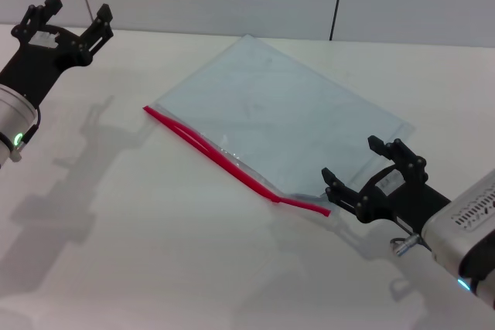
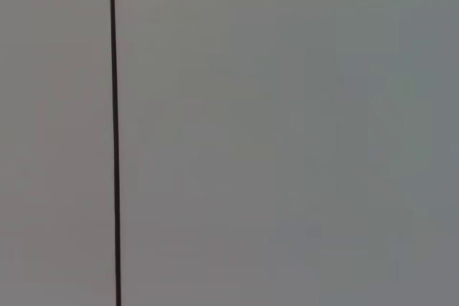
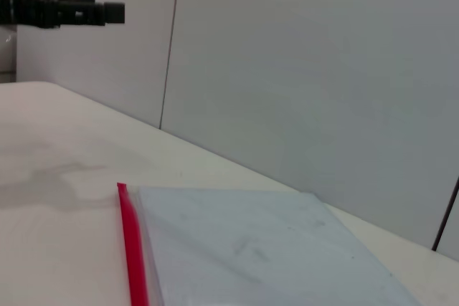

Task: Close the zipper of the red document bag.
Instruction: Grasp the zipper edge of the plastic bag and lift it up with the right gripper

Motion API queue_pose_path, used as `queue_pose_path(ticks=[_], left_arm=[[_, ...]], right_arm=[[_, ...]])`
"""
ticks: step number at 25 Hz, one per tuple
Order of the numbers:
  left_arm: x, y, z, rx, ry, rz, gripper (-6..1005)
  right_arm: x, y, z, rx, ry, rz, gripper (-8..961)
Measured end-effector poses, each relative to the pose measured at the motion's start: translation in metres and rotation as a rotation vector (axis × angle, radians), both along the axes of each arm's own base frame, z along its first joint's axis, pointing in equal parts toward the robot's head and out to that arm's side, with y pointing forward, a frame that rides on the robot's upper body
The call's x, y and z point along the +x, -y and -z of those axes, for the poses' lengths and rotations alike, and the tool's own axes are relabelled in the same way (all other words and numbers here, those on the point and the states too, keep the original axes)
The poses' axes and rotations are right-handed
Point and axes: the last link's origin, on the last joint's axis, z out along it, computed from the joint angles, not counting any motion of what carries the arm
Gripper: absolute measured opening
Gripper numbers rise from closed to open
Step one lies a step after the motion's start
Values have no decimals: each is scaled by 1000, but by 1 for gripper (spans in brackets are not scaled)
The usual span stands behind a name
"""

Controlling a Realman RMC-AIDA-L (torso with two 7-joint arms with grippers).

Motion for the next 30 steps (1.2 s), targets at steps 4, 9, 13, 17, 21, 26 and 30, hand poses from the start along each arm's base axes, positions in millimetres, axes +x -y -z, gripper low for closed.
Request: queue_pose_path(ticks=[4,9,13,17,21,26,30], left_arm=[[1,-1,0,0,-1,1,866],[2,-3,-1,0,-6,3,865],[3,-5,-1,1,-15,4,865],[4,-6,-2,1,-13,5,865],[0,-5,-6,5,-17,1,865],[-1,-6,-11,15,-21,0,865],[-2,-6,-13,27,-15,-3,865]], right_arm=[[7,-2,1,-1,38,-3,873],[19,-10,-7,22,74,4,853],[27,-14,-13,42,86,25,819],[23,-12,-12,43,75,18,800],[12,-11,-12,49,73,-14,795],[15,-14,-10,57,93,-16,795],[25,-17,-6,36,125,-7,795]])
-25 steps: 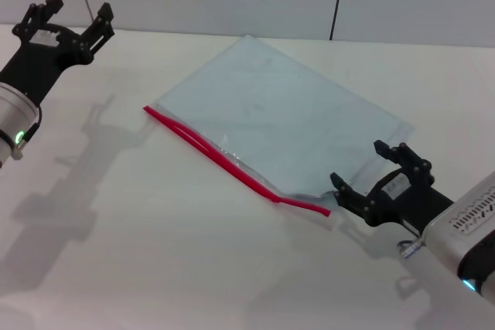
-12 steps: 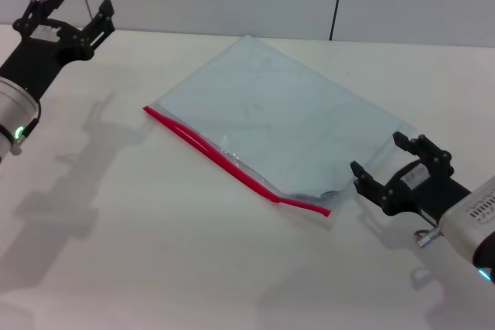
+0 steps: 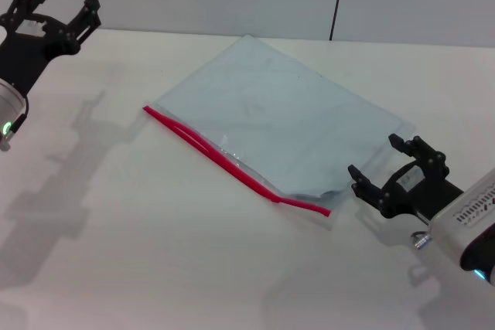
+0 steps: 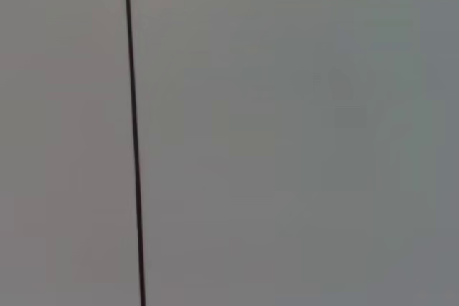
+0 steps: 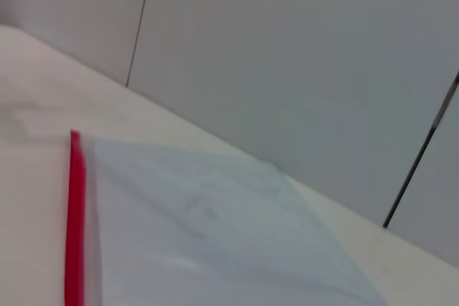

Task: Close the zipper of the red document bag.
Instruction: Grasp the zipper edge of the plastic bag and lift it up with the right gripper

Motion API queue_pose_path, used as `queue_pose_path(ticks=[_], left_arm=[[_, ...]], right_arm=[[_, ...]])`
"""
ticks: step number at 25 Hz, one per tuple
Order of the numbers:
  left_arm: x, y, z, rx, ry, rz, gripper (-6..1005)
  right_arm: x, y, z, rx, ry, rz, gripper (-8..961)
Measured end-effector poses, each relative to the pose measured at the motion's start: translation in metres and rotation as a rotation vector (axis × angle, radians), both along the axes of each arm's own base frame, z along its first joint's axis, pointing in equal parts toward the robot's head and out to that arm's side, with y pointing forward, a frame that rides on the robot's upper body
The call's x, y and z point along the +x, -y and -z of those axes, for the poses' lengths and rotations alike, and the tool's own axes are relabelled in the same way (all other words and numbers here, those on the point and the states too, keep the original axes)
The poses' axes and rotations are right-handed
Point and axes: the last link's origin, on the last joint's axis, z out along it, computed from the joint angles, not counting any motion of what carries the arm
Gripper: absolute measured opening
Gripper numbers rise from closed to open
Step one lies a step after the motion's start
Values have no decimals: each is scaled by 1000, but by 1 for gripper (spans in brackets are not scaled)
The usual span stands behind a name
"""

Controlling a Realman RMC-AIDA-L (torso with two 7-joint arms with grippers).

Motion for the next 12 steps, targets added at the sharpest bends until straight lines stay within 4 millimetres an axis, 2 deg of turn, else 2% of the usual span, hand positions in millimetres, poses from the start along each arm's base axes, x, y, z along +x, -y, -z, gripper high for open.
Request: queue_pose_path(ticks=[6,12], left_arm=[[-5,2,-4,10,-15,-18,865],[-7,1,-4,12,-17,-28,865]], right_arm=[[14,8,10,-36,49,-1,795],[17,11,12,-35,59,0,796]])
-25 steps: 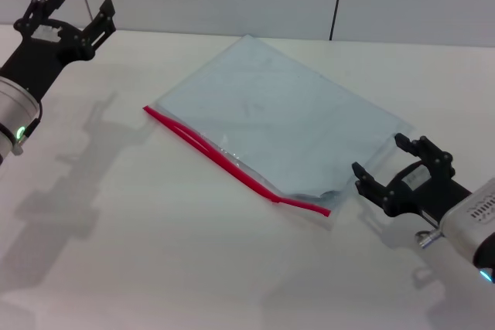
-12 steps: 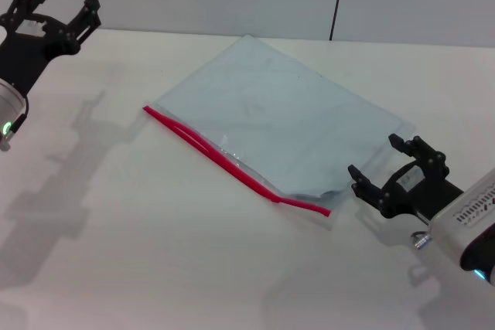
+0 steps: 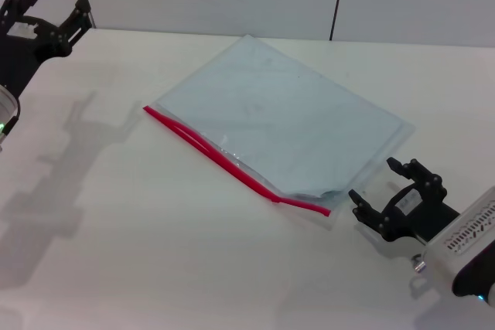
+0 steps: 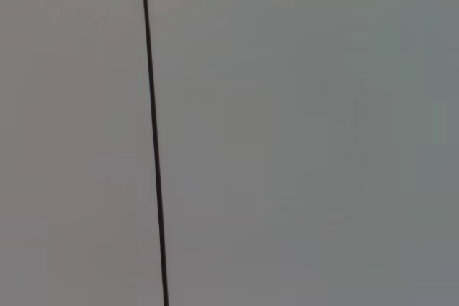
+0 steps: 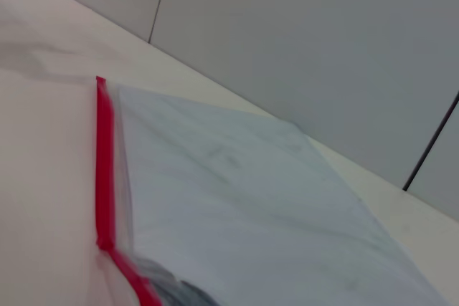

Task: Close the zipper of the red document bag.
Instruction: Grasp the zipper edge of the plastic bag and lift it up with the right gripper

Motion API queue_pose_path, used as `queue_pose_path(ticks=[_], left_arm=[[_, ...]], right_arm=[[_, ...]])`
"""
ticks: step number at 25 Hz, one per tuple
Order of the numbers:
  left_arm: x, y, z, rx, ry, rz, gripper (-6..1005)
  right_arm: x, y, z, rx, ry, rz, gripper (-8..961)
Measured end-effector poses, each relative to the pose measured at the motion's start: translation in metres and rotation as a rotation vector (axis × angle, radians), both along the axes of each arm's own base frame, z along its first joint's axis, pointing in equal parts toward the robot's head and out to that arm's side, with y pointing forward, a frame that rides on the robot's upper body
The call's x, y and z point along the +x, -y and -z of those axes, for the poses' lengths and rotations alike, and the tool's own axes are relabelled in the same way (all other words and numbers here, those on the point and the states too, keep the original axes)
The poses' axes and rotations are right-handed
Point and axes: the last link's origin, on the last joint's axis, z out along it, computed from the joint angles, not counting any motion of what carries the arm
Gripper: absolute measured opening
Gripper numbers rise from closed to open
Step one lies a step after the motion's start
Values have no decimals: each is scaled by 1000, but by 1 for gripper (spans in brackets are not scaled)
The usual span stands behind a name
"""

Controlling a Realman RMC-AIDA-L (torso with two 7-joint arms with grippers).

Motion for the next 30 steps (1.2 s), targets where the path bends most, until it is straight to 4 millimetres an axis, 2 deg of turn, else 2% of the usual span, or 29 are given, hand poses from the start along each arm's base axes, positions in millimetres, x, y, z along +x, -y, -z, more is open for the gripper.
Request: queue_pose_path(ticks=[12,30], left_arm=[[-3,2,-1,4,-17,-9,865],[0,0,1,6,-23,-2,865]], right_arm=[[-1,9,12,-53,11,4,796],[-8,5,17,-61,-2,-1,795]])
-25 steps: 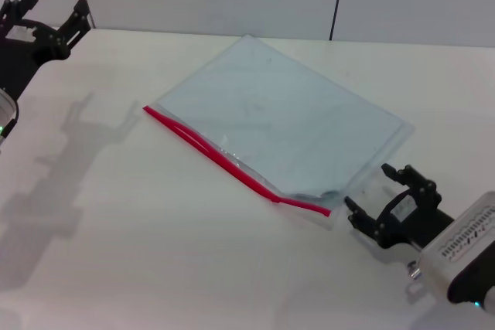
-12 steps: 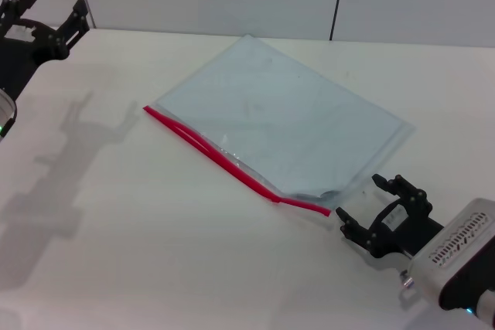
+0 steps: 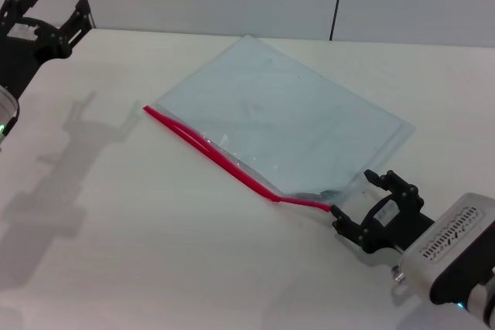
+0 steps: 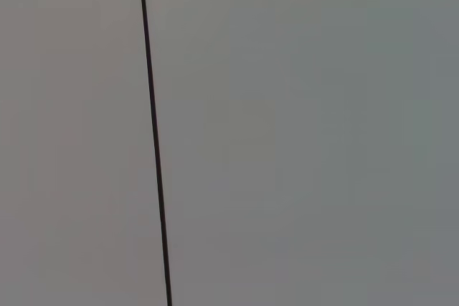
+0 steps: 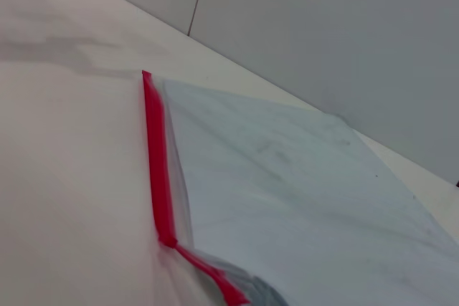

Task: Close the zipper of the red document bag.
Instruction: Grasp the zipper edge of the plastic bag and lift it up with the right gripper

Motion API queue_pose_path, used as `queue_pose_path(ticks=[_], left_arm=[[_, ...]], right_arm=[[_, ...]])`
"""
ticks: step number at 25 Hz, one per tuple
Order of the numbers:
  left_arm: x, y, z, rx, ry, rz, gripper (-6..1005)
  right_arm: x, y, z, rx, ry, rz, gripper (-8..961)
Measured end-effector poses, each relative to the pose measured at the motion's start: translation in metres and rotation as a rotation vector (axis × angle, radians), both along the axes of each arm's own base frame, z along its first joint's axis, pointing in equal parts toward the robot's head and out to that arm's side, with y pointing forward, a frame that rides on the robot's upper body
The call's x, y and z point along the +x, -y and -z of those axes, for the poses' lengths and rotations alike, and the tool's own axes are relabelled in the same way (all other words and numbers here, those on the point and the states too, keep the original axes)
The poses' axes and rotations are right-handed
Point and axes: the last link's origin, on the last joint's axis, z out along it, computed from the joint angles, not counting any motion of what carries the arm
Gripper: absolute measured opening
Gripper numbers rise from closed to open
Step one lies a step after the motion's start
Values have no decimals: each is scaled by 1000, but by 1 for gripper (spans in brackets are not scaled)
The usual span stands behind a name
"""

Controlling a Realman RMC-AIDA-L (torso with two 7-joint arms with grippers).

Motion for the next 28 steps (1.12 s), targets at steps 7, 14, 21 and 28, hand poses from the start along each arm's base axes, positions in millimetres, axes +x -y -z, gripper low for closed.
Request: queue_pose_path(ticks=[7,14,21,28], left_arm=[[1,0,1,-1,0,1,865],[2,-1,1,-1,1,4,866],[4,-2,3,-6,3,9,866],[5,-2,3,-5,2,10,866]], right_arm=[[-3,-2,2,-2,-2,-8,796],[-8,-7,5,-6,-1,-19,795],[-10,-12,8,-10,6,-29,792],[-12,-15,10,-13,12,-38,790]])
